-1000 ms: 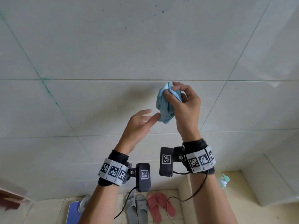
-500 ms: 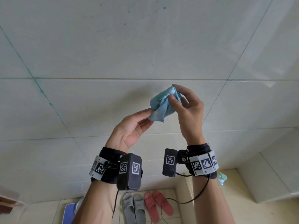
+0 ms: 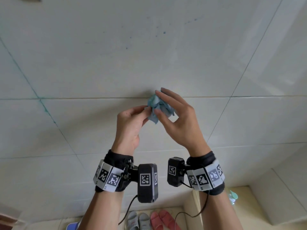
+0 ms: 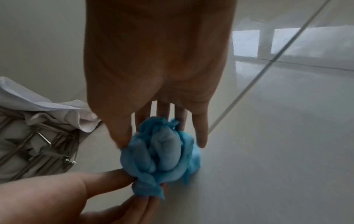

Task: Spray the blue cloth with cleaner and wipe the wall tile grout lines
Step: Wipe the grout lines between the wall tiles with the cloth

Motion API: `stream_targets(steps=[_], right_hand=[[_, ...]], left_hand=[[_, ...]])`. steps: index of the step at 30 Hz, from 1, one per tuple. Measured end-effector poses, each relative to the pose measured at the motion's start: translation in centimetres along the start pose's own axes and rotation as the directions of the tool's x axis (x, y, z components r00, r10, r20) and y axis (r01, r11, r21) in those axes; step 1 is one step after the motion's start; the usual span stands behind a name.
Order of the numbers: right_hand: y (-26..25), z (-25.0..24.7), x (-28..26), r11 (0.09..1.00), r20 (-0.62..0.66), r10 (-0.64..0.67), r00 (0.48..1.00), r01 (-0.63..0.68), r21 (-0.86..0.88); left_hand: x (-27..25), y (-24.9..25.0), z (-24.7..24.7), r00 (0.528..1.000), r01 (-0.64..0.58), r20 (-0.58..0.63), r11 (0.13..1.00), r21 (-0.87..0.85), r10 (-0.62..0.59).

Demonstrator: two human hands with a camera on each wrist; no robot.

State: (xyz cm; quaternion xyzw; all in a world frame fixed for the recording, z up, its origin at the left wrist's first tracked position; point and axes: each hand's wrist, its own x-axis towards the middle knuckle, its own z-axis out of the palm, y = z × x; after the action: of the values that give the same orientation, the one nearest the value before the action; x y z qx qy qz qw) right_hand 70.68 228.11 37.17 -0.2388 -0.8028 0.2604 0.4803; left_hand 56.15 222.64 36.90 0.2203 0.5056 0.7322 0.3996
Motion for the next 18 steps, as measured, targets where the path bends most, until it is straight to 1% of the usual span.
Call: stream_targets(steps=[3, 5, 7, 10, 13, 14, 15, 16, 17, 18], right_hand=[[-0.3, -1.3, 0.9, 1.000, 0.059, -0.003, 0.998, 0.003, -0.006], [-0.5, -2.1, 1.6, 1.000, 0.043, -0.020, 0.999, 0.020, -0.008], [-0.8, -2.5, 2.5, 0.999, -0.017, -0.045, 0.999, 0.045, -0.018], [-1.5, -3.5, 3.7, 0.995, -0.135, -0.105, 0.985, 0.104, -0.013], [-2.1, -5.3, 4.9, 0.988, -0.233, -0.152, 0.961, 0.147, -0.038], [-2.2, -6.1, 5.4, 0.987, -0.271, -0.159, 0.949, 0.151, -0.052], [-2.4, -7.0, 6.0, 0.986, -0.318, -0.167, 0.933, 0.153, -0.068], [-2.5, -8.0, 6.6, 0.984, -0.376, -0.176, 0.910, 0.158, -0.078], [-2.7, -8.9, 7.4, 0.983, -0.445, -0.182, 0.877, 0.166, -0.074], [-2.9, -9.9, 8.2, 0.981, -0.520, -0.190, 0.833, 0.183, -0.066]], left_hand=[[-0.4, 1.9, 0.9, 1.000, -0.006, 0.023, 0.999, -0.042, 0.007], [-0.6, 3.2, 1.6, 0.999, 0.005, 0.049, 0.997, -0.080, -0.002], [-0.9, 4.4, 2.5, 0.996, 0.004, 0.087, 0.997, -0.075, 0.003], [-1.3, 6.1, 3.9, 0.986, -0.033, 0.164, 0.998, -0.047, 0.040], [-1.7, 7.7, 4.8, 0.958, -0.075, 0.280, 0.997, 0.031, 0.063], [-1.8, 8.2, 5.1, 0.952, -0.112, 0.292, 0.992, 0.060, 0.090], [-2.0, 8.7, 5.4, 0.950, -0.174, 0.276, 0.981, 0.086, 0.145], [-2.2, 9.1, 5.6, 0.942, -0.269, 0.239, 0.956, 0.118, 0.235], [-2.3, 9.4, 5.6, 0.911, -0.398, 0.195, 0.901, 0.175, 0.364], [-2.2, 9.7, 5.4, 0.843, -0.538, 0.163, 0.801, 0.263, 0.513]])
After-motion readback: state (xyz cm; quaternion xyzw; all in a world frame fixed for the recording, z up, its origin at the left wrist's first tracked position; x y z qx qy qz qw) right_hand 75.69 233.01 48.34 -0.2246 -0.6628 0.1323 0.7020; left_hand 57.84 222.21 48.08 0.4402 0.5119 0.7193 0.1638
